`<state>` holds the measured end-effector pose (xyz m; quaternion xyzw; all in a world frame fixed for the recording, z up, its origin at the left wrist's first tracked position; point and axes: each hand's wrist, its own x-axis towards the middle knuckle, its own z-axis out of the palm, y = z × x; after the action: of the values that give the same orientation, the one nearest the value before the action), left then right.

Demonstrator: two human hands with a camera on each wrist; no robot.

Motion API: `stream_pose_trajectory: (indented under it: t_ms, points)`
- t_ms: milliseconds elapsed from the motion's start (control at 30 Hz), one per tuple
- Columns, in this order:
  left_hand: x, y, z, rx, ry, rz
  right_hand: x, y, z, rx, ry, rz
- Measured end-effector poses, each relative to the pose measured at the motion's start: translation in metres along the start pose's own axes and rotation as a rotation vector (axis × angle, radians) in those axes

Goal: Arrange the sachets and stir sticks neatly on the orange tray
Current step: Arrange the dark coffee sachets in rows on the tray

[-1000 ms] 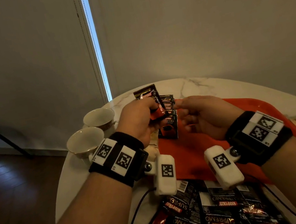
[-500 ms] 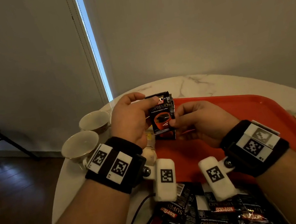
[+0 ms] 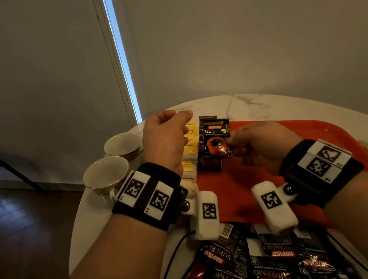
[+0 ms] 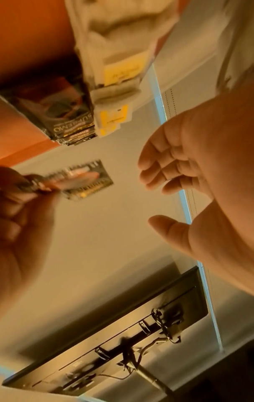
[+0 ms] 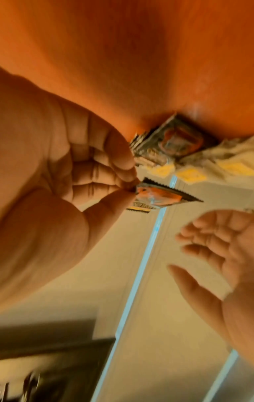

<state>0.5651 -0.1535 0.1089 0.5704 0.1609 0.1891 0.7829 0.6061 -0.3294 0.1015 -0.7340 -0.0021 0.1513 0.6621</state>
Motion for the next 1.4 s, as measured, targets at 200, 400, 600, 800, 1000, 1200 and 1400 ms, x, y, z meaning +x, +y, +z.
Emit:
stream_pose_trajectory:
  t_ms: [200,400,600,800,1000,1200,1400]
  points:
    - [0.000,0.007,-0.002,-0.001,-0.005,-0.023,0.009,0.011,0.005,-0.131,0.013,0.159]
    - [0.005,0.008,-0.005,0.048,0.026,-0.018,0.016,0.008,0.013,-0.237,0.009,0.193]
    - [0.005,0.011,-0.006,0.053,0.033,-0.030,0.012,0.003,0.016,-0.293,0.004,0.240]
    - [0.004,0.012,-0.005,0.037,0.029,-0.060,0.010,0.000,0.018,-0.371,0.013,0.245]
    - [-0.014,0.029,-0.004,-0.076,-0.048,-0.122,-0.005,-0.016,0.017,-0.535,0.015,0.145]
    - [-0.058,0.044,-0.004,0.116,-0.243,-0.063,-0.058,-0.034,0.009,-0.876,-0.212,-0.026]
    - [-0.117,0.052,-0.046,0.712,-0.459,-0.054,-0.133,-0.021,0.002,-1.281,-0.553,-0.092]
